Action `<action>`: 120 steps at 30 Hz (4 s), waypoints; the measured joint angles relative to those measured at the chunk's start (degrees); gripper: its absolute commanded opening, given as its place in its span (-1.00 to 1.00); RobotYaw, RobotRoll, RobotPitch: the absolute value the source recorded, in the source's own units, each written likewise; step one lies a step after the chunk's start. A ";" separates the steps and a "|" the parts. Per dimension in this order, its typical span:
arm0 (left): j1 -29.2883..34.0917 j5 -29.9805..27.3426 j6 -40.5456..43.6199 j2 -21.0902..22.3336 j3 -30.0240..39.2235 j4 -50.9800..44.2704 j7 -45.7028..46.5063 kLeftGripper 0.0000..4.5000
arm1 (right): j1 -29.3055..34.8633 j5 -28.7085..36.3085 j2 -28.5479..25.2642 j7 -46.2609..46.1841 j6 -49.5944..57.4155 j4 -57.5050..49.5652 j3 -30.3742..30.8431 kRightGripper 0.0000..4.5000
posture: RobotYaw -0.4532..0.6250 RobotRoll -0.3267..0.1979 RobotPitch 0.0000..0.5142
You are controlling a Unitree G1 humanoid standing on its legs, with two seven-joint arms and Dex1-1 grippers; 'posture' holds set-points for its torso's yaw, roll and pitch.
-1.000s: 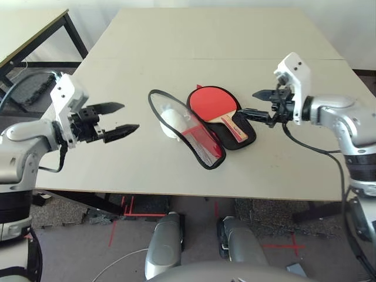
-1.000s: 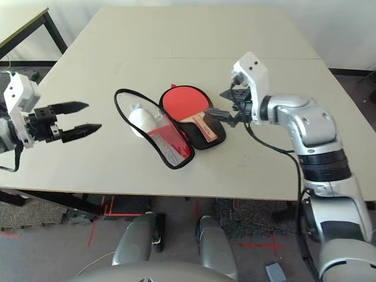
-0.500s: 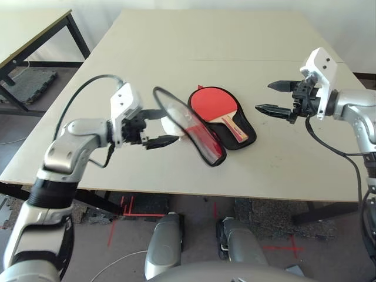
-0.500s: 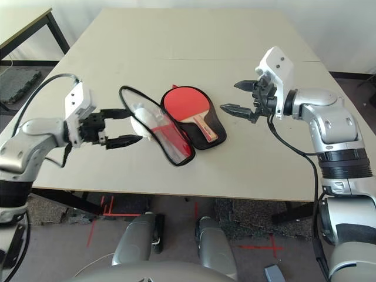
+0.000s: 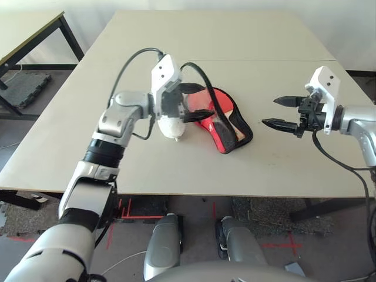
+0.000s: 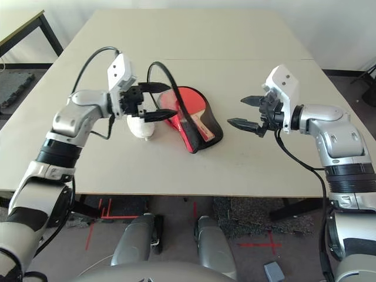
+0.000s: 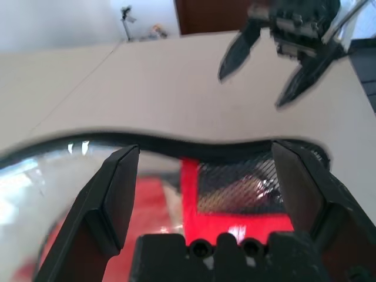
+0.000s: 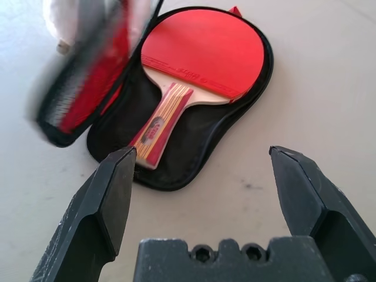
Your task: Store the ping-pong paddle in its case and zip it.
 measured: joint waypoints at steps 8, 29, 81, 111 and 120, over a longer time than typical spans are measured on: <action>-8.78 4.63 -11.55 -4.03 0.02 14.06 -0.04 1.00 | 2.31 5.84 2.89 -1.85 9.67 -1.11 -2.73 0.99 | -0.05 0.25 -0.58; 14.24 1.76 5.99 13.47 2.27 -16.22 -7.57 1.00 | -0.22 5.50 14.23 -5.50 10.31 11.71 -3.02 0.99 | 0.14 0.25 -0.52; 25.89 -4.34 13.51 16.14 7.06 -27.13 -3.33 1.00 | 0.65 2.69 23.00 -8.90 13.26 13.33 -1.65 -0.04 | 0.17 0.25 -0.50; 25.59 -4.29 13.34 16.38 6.06 -26.92 -3.42 1.00 | 6.39 5.21 18.50 -7.95 16.12 7.72 -1.46 -0.99 | 0.12 0.25 -0.44; 25.34 -4.24 13.16 16.18 5.53 -25.63 -3.43 1.00 | 11.29 8.54 14.66 -7.88 19.41 2.45 -2.98 -0.99 | 0.09 0.25 -0.43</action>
